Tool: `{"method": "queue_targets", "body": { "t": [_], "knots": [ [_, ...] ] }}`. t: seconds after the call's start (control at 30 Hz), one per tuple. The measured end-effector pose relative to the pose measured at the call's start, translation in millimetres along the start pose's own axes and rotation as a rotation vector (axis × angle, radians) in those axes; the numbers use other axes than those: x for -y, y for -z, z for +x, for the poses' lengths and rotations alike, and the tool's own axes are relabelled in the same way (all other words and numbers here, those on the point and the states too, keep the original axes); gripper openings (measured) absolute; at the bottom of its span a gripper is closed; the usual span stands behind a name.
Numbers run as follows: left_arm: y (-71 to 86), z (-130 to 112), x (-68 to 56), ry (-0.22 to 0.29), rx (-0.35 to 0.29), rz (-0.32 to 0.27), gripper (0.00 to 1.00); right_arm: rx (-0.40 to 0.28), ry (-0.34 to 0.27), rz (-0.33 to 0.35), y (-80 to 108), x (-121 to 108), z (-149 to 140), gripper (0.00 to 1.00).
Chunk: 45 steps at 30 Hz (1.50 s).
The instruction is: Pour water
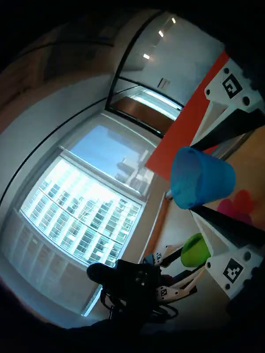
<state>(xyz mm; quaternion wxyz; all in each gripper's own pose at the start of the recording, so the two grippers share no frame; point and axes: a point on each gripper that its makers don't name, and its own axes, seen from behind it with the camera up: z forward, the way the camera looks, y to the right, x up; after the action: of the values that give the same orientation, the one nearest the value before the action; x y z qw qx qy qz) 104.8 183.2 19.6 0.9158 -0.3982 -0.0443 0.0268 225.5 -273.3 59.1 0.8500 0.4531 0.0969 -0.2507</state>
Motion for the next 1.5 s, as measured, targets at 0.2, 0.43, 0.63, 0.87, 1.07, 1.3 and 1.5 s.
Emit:
{"method": "queue_targets", "body": {
  "t": [0.2, 0.43, 0.63, 0.87, 1.07, 1.3, 1.5],
  "knots": [
    [-1.1, -2, -1.9, -0.001, 0.004, -0.007, 0.86, 0.005, 0.053, 0.005, -6.0, 0, 2, 0.89],
    [-1.8, -4, -3.4, -0.001, 0.004, -0.012, 0.86, 0.011, 0.114, 0.005, -11.7, -4, 4, 0.89],
    [-2.6, -4, -3.0, -0.001, 0.003, -0.012, 0.86, 0.008, 0.166, 0.007, -15.4, -6, 8, 0.89],
    [-3.3, -2, -3.3, -0.003, -0.002, -0.014, 0.86, 0.005, 0.242, 0.008, -19.8, -8, 12, 0.89],
    [-4.9, -1, -2.5, -0.003, -0.006, -0.012, 0.86, -0.001, 0.308, 0.008, -23.3, -9, 18, 0.89],
    [-5.3, 3, -2.4, -0.001, -0.012, -0.012, 0.86, 0.0, 0.386, 0.004, -25.1, -14, 23, 0.89],
    [-5.7, 7, -2.1, -0.002, -0.017, -0.013, 0.86, 0.002, 0.442, 0.006, -26.5, -17, 25, 0.89]
  ]
}}
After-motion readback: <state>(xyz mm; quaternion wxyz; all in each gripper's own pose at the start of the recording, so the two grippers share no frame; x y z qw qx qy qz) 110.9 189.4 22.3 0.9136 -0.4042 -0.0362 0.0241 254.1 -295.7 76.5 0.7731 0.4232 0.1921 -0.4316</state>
